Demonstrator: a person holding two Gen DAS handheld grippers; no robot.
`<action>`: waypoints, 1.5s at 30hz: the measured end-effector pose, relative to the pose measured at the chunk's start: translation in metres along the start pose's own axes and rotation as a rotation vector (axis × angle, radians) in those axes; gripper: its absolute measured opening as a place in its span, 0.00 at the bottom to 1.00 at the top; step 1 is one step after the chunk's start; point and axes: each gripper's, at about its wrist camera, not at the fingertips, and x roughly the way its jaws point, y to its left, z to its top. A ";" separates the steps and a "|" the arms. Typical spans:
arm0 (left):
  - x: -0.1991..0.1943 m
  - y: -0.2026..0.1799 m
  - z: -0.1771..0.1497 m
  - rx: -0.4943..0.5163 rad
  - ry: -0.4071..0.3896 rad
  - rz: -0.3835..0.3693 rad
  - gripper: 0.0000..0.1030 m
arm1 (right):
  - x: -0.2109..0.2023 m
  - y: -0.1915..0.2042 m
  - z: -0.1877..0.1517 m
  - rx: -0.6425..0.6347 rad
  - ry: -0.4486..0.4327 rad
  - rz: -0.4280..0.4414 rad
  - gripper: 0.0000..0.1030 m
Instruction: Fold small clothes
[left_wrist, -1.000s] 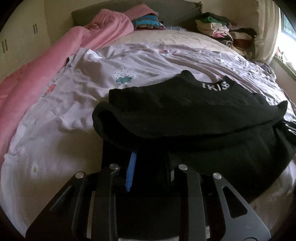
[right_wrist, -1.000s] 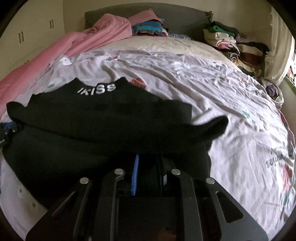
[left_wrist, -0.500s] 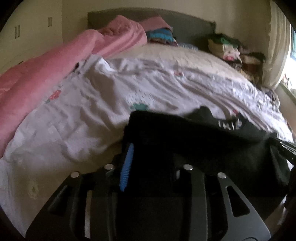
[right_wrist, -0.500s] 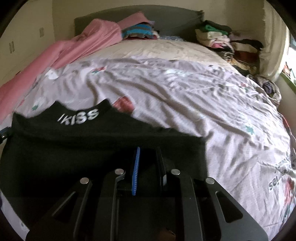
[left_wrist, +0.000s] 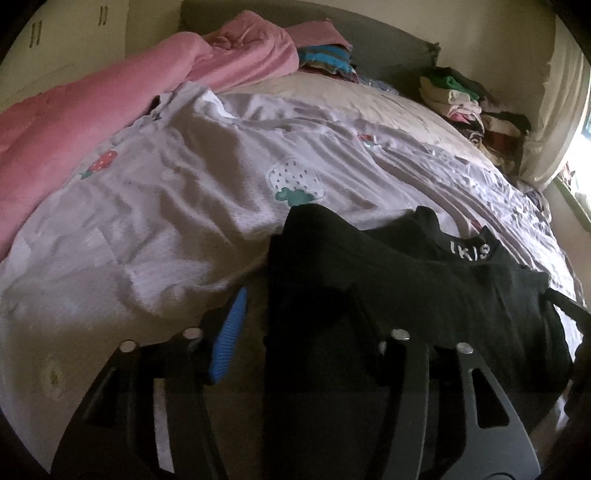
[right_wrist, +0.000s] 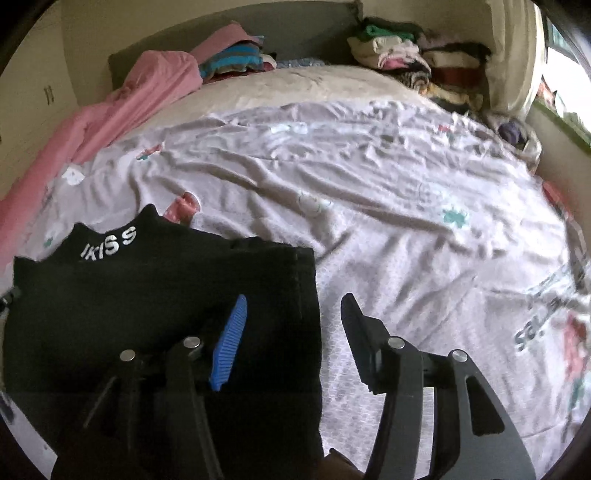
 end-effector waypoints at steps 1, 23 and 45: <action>0.001 0.001 -0.001 -0.004 0.002 -0.009 0.13 | 0.001 -0.002 0.000 0.014 0.002 0.020 0.34; -0.009 0.003 0.015 0.027 -0.077 0.023 0.03 | -0.014 0.007 0.021 0.001 -0.159 -0.001 0.08; -0.042 -0.023 -0.014 0.124 -0.063 0.039 0.60 | -0.050 0.036 -0.024 -0.126 -0.151 -0.015 0.42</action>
